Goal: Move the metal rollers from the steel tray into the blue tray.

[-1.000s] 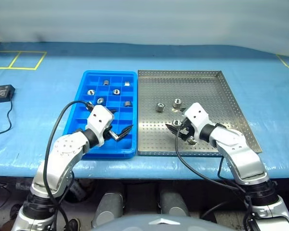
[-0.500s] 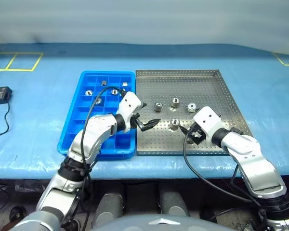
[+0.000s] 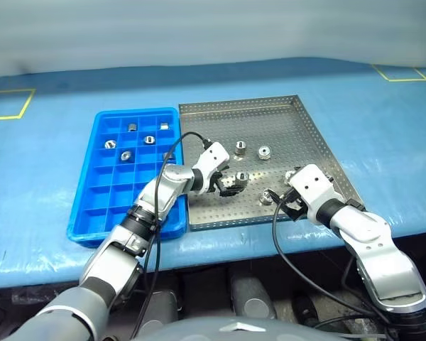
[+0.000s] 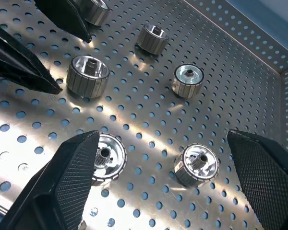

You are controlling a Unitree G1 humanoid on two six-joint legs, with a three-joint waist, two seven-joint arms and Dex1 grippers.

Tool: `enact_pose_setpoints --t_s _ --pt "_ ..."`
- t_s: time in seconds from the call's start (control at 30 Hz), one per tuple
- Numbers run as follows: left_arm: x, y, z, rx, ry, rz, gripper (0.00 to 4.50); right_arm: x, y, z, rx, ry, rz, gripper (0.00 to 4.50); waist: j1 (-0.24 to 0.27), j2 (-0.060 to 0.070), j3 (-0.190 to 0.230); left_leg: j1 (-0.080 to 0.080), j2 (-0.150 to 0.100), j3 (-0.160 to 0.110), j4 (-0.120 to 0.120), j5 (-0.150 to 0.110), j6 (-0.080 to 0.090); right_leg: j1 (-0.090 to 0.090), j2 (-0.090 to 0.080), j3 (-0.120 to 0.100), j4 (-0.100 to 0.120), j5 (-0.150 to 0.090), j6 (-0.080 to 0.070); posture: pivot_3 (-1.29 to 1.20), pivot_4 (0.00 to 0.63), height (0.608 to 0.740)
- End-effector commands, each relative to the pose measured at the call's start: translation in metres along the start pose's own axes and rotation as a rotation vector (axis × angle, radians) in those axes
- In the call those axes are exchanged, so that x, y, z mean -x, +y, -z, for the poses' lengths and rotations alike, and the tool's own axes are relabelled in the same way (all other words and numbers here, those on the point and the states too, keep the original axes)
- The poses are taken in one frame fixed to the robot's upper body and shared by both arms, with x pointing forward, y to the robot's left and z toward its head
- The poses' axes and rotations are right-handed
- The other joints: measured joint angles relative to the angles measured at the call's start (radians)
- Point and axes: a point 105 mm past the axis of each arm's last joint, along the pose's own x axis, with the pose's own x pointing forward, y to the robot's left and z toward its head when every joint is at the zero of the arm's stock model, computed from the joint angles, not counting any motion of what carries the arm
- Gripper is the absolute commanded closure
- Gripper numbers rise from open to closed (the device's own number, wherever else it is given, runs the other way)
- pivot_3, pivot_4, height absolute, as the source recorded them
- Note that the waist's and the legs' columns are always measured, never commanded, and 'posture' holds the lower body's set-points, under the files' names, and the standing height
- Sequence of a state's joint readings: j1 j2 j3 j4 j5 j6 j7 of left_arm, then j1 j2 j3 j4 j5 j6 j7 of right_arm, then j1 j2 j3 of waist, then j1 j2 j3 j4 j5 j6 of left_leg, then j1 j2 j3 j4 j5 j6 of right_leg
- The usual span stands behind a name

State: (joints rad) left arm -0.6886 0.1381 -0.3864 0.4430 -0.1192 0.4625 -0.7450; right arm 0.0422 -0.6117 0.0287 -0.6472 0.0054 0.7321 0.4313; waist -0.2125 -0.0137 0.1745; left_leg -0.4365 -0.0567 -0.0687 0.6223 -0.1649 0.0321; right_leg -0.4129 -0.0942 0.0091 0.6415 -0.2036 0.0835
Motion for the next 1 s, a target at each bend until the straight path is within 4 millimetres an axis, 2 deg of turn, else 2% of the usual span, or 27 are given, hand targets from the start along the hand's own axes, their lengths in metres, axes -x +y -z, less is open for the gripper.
enact_pose_setpoints --t_s 0.03,0.17,0.23,0.5,0.77,0.87,1.0 --pt "-0.007 0.002 -0.01 -0.052 -0.006 -0.01 0.0 0.006 -0.005 -0.012 0.016 -0.04 0.039 0.03 -0.022 0.0 0.0 0.0 0.0 0.0 0.0 0.0 0.0 0.0 0.0 0.0 0.0 0.0 0.0 -0.43 0.15 0.74" --pt "-0.015 0.013 -0.003 -0.063 0.031 -0.091 0.0 0.006 -0.003 -0.013 0.011 -0.046 0.038 0.03 -0.059 0.0 0.0 0.0 -0.001 -0.001 0.001 0.0 0.0 0.001 -0.001 0.0 0.0 0.001 0.003 -0.44 0.15 0.74" --pt "-0.014 0.013 -0.001 -0.077 0.036 -0.092 0.37 0.006 -0.003 -0.012 0.009 -0.042 0.041 0.0 -0.081 0.0 0.0 0.0 -0.001 -0.001 0.001 -0.001 0.0 0.001 -0.002 0.0 0.0 0.002 0.005 -0.43 0.15 0.74" --pt "-0.006 0.014 0.0 -0.1 0.051 -0.087 2.75 0.002 -0.004 -0.014 0.016 -0.05 0.041 0.0 -0.132 0.0 0.0 0.001 -0.001 -0.001 0.001 -0.002 -0.002 0.002 -0.002 0.0 0.0 0.005 0.01 -0.4 0.15 0.74" --pt "0.006 0.019 -0.002 -0.062 0.014 -0.121 2.75 -0.008 -0.001 -0.02 0.026 -0.075 0.006 0.0 -0.137 0.0 0.0 0.001 -0.001 -0.001 0.001 -0.002 -0.002 0.002 -0.002 0.0 0.0 0.005 0.01 -0.37 0.15 0.74" --pt "0.013 0.023 -0.015 -0.041 -0.05 -0.144 2.75 -0.012 0.002 -0.021 0.015 -0.084 -0.021 0.0 -0.135 0.0 0.0 0.001 -0.001 -0.001 0.001 0.0 0.001 0.002 -0.002 0.0 0.0 0.005 0.011 -0.36 0.15 0.74" --pt "0.035 0.029 -0.036 -0.028 -0.149 -0.185 2.75 -0.021 0.011 -0.018 -0.022 -0.092 -0.078 0.0 -0.132 0.0 0.0 0.001 -0.001 -0.001 0.001 0.0 0.001 0.001 -0.002 0.0 0.001 0.005 0.011 -0.35 0.15 0.74"
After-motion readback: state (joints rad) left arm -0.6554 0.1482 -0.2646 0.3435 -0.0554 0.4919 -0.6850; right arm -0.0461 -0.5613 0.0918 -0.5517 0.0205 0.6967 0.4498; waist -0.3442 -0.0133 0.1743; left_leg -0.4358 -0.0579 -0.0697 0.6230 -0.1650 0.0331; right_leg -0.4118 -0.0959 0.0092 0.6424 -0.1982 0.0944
